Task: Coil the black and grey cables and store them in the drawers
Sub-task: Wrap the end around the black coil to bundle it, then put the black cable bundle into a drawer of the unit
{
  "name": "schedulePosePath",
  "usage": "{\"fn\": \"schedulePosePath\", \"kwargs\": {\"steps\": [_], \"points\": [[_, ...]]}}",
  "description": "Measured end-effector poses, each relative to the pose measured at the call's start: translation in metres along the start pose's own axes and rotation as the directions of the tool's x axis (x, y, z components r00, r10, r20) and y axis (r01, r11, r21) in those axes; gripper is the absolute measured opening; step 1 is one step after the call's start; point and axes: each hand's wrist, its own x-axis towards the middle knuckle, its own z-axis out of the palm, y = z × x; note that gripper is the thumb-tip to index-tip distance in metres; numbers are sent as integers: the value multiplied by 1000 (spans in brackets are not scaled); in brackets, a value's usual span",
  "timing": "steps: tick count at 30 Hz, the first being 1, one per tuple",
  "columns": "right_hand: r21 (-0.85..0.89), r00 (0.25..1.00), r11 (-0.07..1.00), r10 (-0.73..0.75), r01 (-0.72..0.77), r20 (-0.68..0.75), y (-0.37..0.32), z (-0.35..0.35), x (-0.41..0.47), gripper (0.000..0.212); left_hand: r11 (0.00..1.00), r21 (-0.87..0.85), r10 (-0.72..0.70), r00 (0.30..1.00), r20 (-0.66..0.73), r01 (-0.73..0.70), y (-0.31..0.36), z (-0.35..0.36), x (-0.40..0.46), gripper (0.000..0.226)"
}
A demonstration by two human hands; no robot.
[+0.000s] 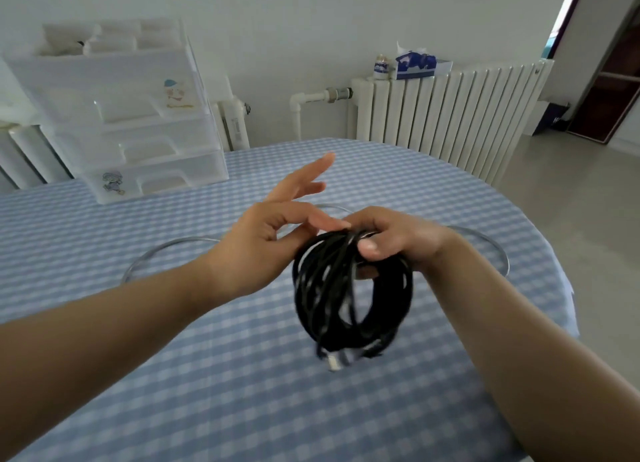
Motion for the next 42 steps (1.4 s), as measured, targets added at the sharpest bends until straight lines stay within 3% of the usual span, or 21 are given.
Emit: {"fn": "schedulePosePath", "kwargs": {"steps": [4,7,10,13,15,18,22,25,27,30,33,37,42], "points": [[-266,975,958,48,-106,-217,-8,1,5,50,963,-202,-200,975,-96,178,-14,-8,-2,44],[-329,945,930,51,-163,-323,-9,7,15,38,930,-255,-303,946,-116,266,-28,-13,-6,38],[-386,915,903,20,-190,-403,-7,11,26,40,896,-303,-376,918,-129,324,-38,-19,-13,29],[-442,853,868,-43,-226,-520,-2,8,40,45,894,-230,-389,921,25,384,-47,-33,-20,64],[-490,803,832,-95,-260,-588,3,6,47,48,877,-208,-417,901,122,434,-51,-37,-21,76],[-597,802,741,-137,-307,-582,6,4,66,45,852,-216,-478,877,53,477,-62,-46,-17,63],[-761,845,509,-115,-402,-523,-3,-1,94,52,851,-153,-512,858,-37,502,-72,-69,-10,42],[-819,856,381,-118,-429,-504,-9,-3,119,52,846,-177,-520,852,-60,503,-78,-89,-5,28],[-854,857,295,-165,-429,-488,-9,-6,136,44,827,-201,-539,842,-19,525,-87,-102,-2,32],[-810,820,381,-190,-445,-540,-7,-21,162,34,734,-411,-620,781,-81,540,-110,-129,6,48],[-683,710,551,-213,-480,-671,-6,-43,183,36,558,-721,-763,595,-252,409,-138,-159,10,53],[-581,594,680,-259,-448,-762,-24,-63,227,33,454,-853,-809,519,-274,258,-162,-191,24,58],[-561,516,680,-303,-472,-801,-41,-71,275,44,403,-905,-845,434,-312,134,-168,-214,57,65]]}}
